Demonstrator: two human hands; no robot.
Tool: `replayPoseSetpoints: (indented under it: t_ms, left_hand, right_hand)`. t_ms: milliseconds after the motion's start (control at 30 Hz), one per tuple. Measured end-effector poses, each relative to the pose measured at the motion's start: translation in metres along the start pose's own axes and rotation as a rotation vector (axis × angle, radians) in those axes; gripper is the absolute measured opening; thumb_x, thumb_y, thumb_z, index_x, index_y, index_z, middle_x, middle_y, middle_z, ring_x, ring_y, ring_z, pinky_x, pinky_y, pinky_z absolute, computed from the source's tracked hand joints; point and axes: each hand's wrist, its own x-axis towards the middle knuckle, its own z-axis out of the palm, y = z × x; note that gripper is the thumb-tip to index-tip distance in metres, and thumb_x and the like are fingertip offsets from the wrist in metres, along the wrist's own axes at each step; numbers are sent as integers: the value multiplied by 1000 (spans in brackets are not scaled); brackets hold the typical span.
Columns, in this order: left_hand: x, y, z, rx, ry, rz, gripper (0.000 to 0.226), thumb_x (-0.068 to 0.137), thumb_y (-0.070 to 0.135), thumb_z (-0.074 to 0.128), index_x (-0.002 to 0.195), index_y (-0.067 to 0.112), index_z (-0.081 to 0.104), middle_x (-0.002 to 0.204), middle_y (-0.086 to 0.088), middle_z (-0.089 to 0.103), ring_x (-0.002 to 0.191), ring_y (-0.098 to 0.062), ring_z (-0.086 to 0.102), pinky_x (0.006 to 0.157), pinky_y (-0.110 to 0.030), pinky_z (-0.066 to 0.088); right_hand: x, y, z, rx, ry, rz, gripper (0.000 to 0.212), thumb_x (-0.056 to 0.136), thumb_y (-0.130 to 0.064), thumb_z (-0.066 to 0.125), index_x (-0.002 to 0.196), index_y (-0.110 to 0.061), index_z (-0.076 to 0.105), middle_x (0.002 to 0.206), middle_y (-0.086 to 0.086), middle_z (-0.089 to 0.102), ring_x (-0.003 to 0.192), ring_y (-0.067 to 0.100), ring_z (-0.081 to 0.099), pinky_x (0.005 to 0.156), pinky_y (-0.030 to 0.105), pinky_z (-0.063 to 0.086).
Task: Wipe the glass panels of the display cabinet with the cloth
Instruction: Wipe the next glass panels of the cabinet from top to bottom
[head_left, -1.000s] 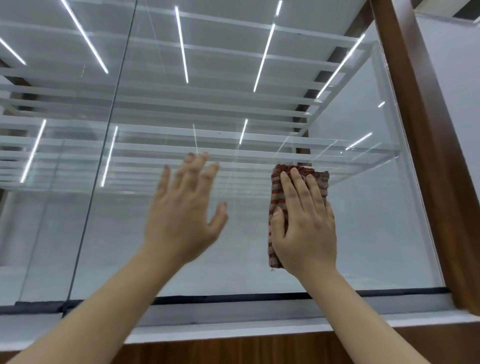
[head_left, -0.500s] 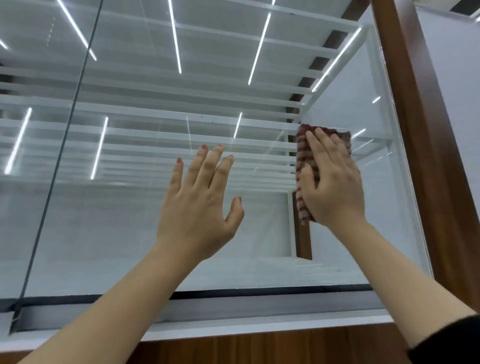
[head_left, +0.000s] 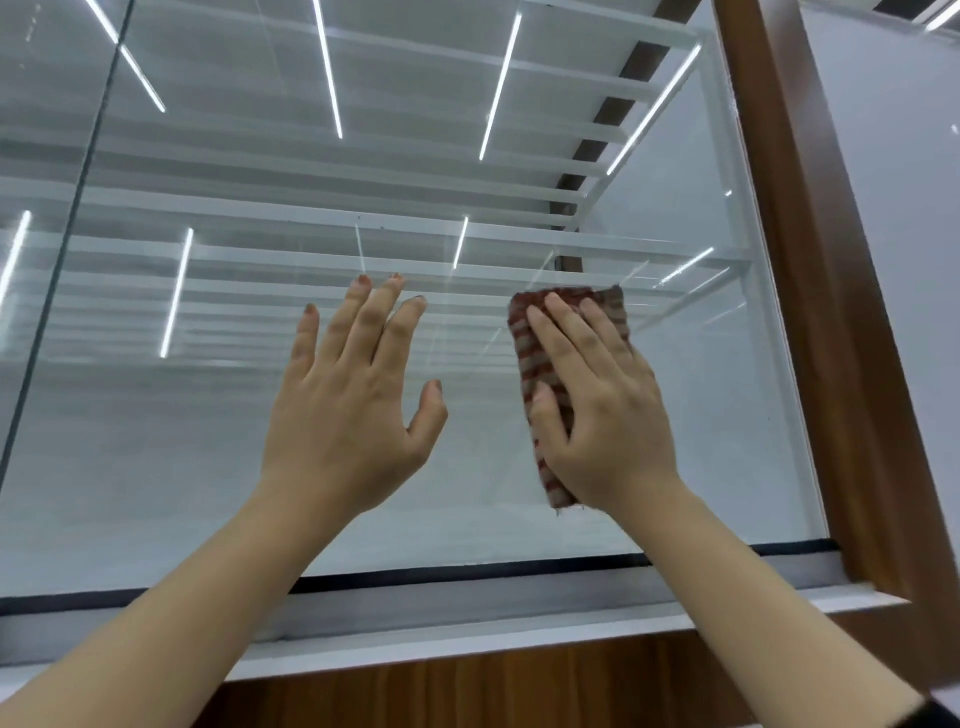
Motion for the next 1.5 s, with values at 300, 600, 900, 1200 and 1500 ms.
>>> replayPoseSetpoints:
  t_ms: [300,600,900,1200,1500]
  left_hand:
    - [-1,1,1,6,20,-1,63,85,43,30,140,14,33,150,-6,30,141,-24,19,114,-50,12]
    - [-1,1,2,2,22,0,63,85,43,30,139,13,33,150,-7,30,141,-26,20,114,-49,10]
    - [-1,0,5,-9,36,16,63,86,42,30,141,12,30,150,-8,29,140,-26,20,114,-48,10]
    - [0,-6,-2,-147,23,35,64,86,43,32,142,12,33,149,-5,33,141,-21,20,114,-40,7]
    - [5,-47,-22,-175,20,190,57,86,38,37,137,14,40,137,-3,47,127,-20,41,106,-34,23]
  right_hand:
    - [26,83,-26,-55,45,216,63,87,-45,21,144,-19,30,150,1,30,140,19,21,112,39,14]
    - [-22,101,-34,-84,86,371,64,87,-46,18,144,-16,30,150,4,30,140,23,21,114,41,13]
    - [-28,33,-14,-70,119,425,60,89,-38,24,144,-16,28,150,5,29,140,25,19,110,41,12]
    - [-3,-66,21,-37,95,256,56,90,-34,28,141,-14,35,148,6,35,138,24,26,110,48,24]
    - [-1,-99,31,118,106,199,41,87,-36,35,125,-22,36,146,1,37,139,19,24,110,40,16]
